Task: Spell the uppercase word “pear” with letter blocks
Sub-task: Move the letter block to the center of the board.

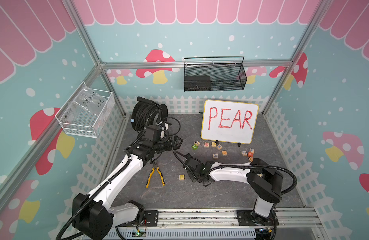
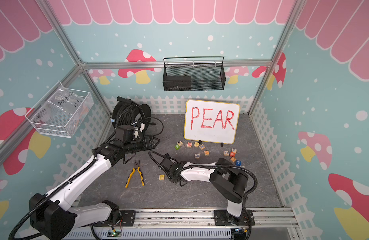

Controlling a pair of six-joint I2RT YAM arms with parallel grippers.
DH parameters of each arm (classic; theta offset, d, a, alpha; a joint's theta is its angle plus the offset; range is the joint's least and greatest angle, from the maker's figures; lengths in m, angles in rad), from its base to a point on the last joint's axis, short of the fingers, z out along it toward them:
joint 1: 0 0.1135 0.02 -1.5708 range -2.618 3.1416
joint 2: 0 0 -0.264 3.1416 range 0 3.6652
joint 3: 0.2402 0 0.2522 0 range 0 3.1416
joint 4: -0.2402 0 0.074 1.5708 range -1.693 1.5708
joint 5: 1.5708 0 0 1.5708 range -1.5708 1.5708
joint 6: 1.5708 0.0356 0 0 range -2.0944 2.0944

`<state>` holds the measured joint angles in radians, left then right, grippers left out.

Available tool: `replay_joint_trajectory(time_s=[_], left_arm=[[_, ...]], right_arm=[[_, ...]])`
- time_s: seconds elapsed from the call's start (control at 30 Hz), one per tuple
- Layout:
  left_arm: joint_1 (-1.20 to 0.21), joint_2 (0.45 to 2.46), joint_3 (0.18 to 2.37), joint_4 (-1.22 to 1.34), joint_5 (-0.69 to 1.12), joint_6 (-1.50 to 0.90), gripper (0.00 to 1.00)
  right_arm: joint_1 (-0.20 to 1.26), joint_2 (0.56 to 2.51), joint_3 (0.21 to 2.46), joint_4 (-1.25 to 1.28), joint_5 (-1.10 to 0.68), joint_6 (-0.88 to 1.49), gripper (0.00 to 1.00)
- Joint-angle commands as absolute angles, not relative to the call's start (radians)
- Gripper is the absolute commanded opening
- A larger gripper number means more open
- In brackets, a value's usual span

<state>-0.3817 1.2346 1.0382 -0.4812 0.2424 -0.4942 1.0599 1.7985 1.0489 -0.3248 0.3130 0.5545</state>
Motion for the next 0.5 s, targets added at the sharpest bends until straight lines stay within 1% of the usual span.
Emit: replay_joint_trajectory(time_s=[0.0, 0.23, 0.33, 0.47], left_arm=[[-0.371, 1.245, 1.045, -0.483, 0.263, -0.502, 0.99], [-0.371, 1.246, 1.045, -0.48, 0.275, -0.503, 0.99], [-0.372, 1.247, 1.044, -0.479, 0.277, -0.505, 0.98], [-0.366, 1.244, 1.044, -0.477, 0.288, -0.509, 0.99]], right_arm=[[1.058, 1.821, 1.033, -0.313, 0.288, 0.545, 0.53], [1.058, 1.833, 1.029, -0.313, 0.264, 0.583, 0.44], [1.058, 1.837, 1.048, -0.361, 0.261, 0.683, 0.38], [1.06, 1.838, 1.055, -0.351, 0.208, 0.825, 0.36]])
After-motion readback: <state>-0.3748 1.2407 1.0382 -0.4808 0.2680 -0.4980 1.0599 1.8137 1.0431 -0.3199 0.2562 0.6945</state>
